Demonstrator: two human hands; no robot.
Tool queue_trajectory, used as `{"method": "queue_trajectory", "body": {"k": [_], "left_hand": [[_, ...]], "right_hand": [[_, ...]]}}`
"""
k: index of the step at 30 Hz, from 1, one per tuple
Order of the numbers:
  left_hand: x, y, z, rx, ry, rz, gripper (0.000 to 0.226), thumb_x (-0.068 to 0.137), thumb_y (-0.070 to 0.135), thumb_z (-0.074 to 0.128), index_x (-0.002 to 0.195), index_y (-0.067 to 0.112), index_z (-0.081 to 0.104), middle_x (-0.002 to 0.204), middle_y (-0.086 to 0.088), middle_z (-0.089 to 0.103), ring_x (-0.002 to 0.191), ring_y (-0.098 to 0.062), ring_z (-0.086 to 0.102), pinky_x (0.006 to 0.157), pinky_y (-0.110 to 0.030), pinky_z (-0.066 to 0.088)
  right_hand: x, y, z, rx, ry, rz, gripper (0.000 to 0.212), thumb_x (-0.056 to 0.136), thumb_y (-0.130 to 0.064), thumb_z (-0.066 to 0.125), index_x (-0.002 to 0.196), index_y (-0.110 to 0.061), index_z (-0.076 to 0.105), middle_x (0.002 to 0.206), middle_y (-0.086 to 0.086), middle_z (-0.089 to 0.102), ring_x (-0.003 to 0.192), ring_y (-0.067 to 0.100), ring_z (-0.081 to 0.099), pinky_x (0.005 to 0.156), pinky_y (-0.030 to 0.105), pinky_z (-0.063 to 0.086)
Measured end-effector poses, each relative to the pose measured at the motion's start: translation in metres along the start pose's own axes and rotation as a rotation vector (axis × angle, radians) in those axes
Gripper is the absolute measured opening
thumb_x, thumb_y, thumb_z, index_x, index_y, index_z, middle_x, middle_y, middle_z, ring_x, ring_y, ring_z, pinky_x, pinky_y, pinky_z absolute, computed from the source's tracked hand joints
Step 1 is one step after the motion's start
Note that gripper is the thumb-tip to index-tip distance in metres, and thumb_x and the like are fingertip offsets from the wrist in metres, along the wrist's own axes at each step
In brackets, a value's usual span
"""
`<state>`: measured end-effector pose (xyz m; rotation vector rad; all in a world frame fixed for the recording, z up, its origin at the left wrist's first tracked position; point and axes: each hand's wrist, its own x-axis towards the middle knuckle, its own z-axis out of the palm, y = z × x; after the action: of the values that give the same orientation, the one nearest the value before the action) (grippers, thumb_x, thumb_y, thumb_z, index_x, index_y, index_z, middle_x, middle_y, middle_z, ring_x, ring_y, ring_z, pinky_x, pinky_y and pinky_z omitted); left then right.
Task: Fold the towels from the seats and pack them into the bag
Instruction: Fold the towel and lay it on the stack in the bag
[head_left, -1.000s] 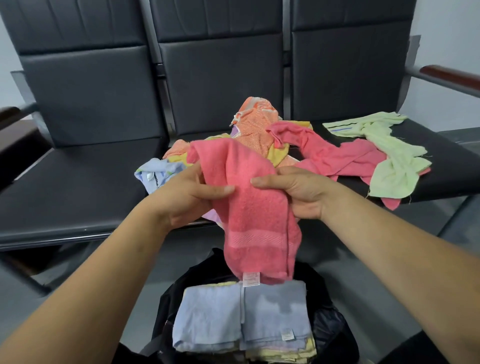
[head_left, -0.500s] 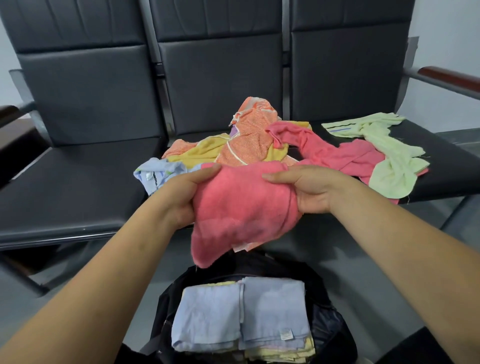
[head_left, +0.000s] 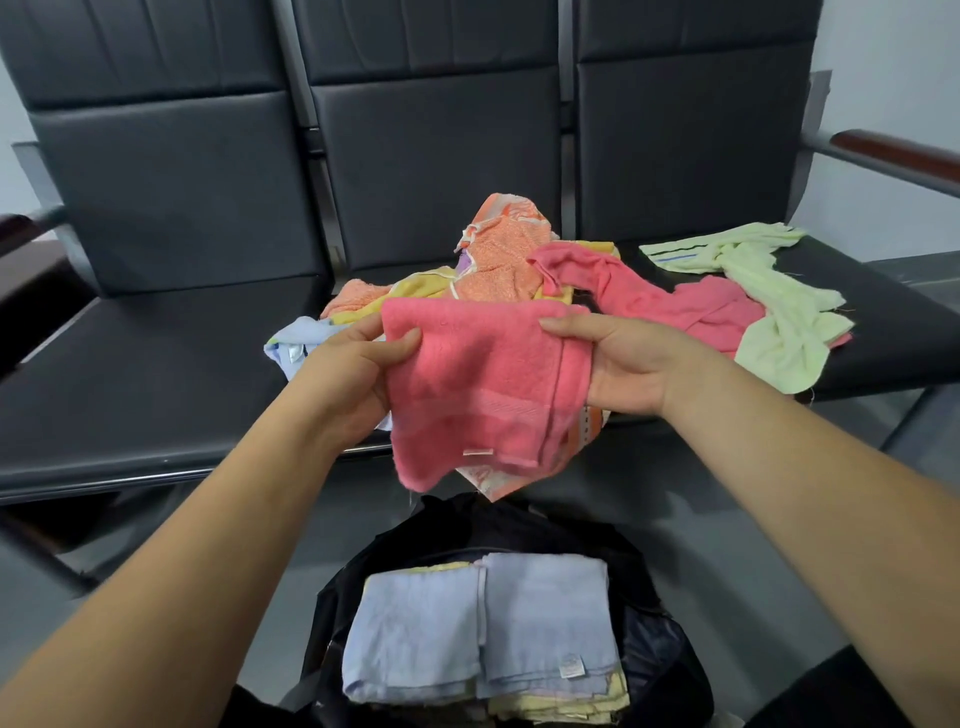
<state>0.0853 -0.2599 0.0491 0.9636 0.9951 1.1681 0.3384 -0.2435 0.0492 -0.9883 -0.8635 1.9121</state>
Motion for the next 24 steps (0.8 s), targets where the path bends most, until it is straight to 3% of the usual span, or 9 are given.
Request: {"method": "queue_trajectory", "body": {"k": [2,5,8,12,14,18,22,24], "left_hand": [[-0.001,0.002,0.000,0.034,0.002,0.046,0.034,0.097,0.002,0.057,0.127,0.014,0.068,0.114,-0.007,0.074,0.092,-0.018,0.073,0.073,-0.028,0.062],[-0.002,0.003,0.003,0.026,0.010,0.037,0.032,0.100,0.011,0.057,0.129,0.017,0.066,0.119,-0.005,0.072,0.090,-0.014,0.072,0.067,-0.026,0.059],[-0.003,0.005,0.007,-0.086,-0.006,0.003,0.030,0.102,0.015,0.052,0.130,0.012,0.064,0.106,-0.003,0.073,0.082,-0.012,0.071,0.063,-0.026,0.058],[-0.004,0.007,0.008,-0.137,-0.095,0.005,0.028,0.085,0.008,0.061,0.113,0.006,0.066,0.094,-0.005,0.075,0.082,-0.014,0.073,0.071,-0.025,0.059],[-0.002,0.005,0.005,-0.050,-0.083,0.017,0.025,0.087,0.001,0.061,0.111,0.002,0.067,0.099,-0.010,0.076,0.090,-0.019,0.074,0.076,-0.026,0.060],[0.003,-0.002,0.000,0.091,0.054,-0.001,0.024,0.093,0.003,0.063,0.115,0.004,0.071,0.103,-0.010,0.076,0.089,-0.020,0.073,0.070,-0.029,0.062],[0.004,-0.003,0.001,0.078,0.083,0.000,0.025,0.096,0.012,0.063,0.119,0.017,0.071,0.110,-0.004,0.076,0.094,-0.018,0.072,0.066,-0.029,0.060],[0.002,-0.002,0.003,0.016,0.007,-0.006,0.034,0.091,0.009,0.065,0.124,0.016,0.068,0.112,-0.006,0.075,0.097,-0.020,0.073,0.071,-0.030,0.061]], "right_hand": [[-0.002,-0.001,0.001,0.012,0.009,-0.003,0.032,0.088,-0.011,0.068,0.120,-0.008,0.068,0.106,0.012,0.074,0.098,0.026,0.074,0.088,0.043,0.061],[-0.006,-0.007,0.002,0.105,-0.025,-0.045,0.021,0.084,-0.016,0.070,0.104,-0.008,0.071,0.090,0.008,0.074,0.083,0.021,0.074,0.084,0.040,0.062],[-0.009,-0.015,0.000,0.171,-0.064,-0.114,0.027,0.083,-0.017,0.073,0.109,-0.009,0.070,0.103,0.009,0.070,0.097,0.023,0.070,0.100,0.045,0.054],[-0.011,-0.017,0.000,0.058,-0.051,-0.106,0.048,0.083,-0.009,0.069,0.130,-0.001,0.063,0.122,0.015,0.069,0.112,0.027,0.069,0.099,0.045,0.055],[-0.010,-0.014,-0.002,-0.004,-0.010,-0.084,0.047,0.087,-0.004,0.066,0.134,0.000,0.061,0.120,0.017,0.070,0.110,0.029,0.070,0.094,0.046,0.058],[-0.005,-0.009,-0.006,-0.165,0.134,-0.059,0.037,0.094,-0.001,0.062,0.131,0.002,0.060,0.115,0.019,0.073,0.100,0.030,0.074,0.085,0.047,0.061],[-0.005,-0.009,0.001,0.000,0.031,-0.086,0.024,0.095,-0.005,0.060,0.117,0.001,0.067,0.103,0.015,0.075,0.094,0.026,0.075,0.086,0.041,0.062],[-0.007,-0.010,0.002,0.106,-0.030,-0.114,0.026,0.090,-0.006,0.064,0.115,0.000,0.068,0.107,0.014,0.075,0.098,0.024,0.074,0.092,0.038,0.059]]}}
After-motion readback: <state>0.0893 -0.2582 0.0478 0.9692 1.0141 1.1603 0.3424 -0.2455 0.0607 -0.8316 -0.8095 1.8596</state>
